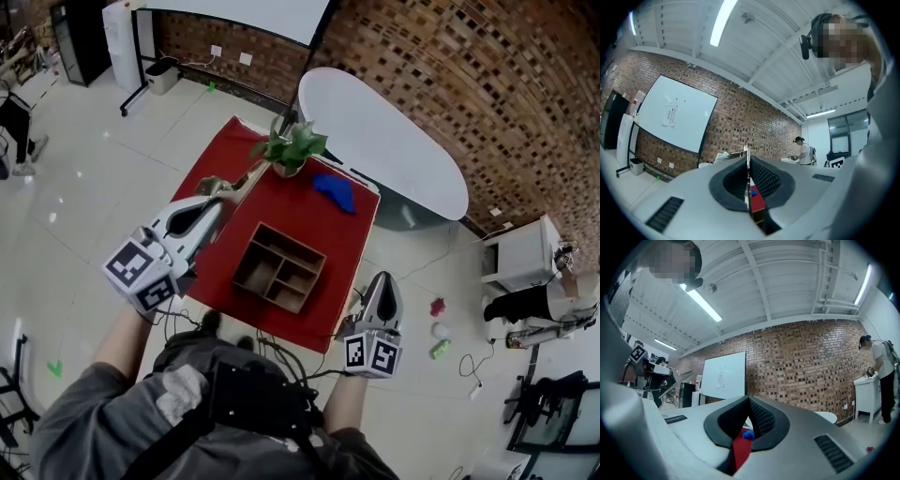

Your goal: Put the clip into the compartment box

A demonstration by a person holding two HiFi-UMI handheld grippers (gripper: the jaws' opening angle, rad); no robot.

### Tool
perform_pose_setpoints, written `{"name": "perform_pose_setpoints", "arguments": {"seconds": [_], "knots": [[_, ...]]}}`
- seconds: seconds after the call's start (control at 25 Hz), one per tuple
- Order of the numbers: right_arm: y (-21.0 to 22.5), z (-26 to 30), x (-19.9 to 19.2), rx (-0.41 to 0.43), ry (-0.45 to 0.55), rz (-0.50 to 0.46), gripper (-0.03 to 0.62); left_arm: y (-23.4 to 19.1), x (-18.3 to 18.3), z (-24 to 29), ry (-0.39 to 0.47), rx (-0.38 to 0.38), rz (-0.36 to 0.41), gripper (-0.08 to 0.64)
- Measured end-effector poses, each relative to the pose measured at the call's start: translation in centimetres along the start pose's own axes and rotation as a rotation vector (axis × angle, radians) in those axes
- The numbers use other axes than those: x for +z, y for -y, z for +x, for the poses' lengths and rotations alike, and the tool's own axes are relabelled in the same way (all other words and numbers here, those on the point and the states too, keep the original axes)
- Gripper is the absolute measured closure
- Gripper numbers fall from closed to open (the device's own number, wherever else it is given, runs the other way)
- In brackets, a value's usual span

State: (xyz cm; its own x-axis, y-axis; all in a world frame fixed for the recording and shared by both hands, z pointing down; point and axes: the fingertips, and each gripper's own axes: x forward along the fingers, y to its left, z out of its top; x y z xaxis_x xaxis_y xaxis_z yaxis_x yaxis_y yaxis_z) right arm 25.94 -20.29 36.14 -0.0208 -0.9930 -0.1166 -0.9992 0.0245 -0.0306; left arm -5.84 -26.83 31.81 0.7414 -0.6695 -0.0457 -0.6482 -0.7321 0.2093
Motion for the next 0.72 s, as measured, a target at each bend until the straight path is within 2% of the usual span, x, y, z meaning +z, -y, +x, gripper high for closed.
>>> {"name": "perform_pose_setpoints", "arguments": {"seconds": [0.12,0.28,0.4,0.52,0.72], "knots": [[0.0,-0.5,0.2,-0.002,0.003,0.001,0.592,0.6,0.5,-0.2,0.023,-0.011,0.009,0.537],[-0.4,-0.9,0.7,-0.005,0.011,-0.006,0.592,1.3,-0.2,-0.5,-0.018,-0.027,0.061,0.537],[-0.3,-1.3,0.7,-0.013,0.014,-0.007,0.592,2.6,-0.9,-0.2,-0.032,-0.066,0.061,0.537],[0.5,-2.0,0.5,-0.026,0.011,-0.005,0.592,4.4,-2.1,0.8,-0.045,-0.116,0.049,0.537],[3.0,-3.9,0.6,-0.082,0.014,-0.007,0.592,8.8,-5.4,3.3,-0.073,-0.243,0.088,0.537]]}}
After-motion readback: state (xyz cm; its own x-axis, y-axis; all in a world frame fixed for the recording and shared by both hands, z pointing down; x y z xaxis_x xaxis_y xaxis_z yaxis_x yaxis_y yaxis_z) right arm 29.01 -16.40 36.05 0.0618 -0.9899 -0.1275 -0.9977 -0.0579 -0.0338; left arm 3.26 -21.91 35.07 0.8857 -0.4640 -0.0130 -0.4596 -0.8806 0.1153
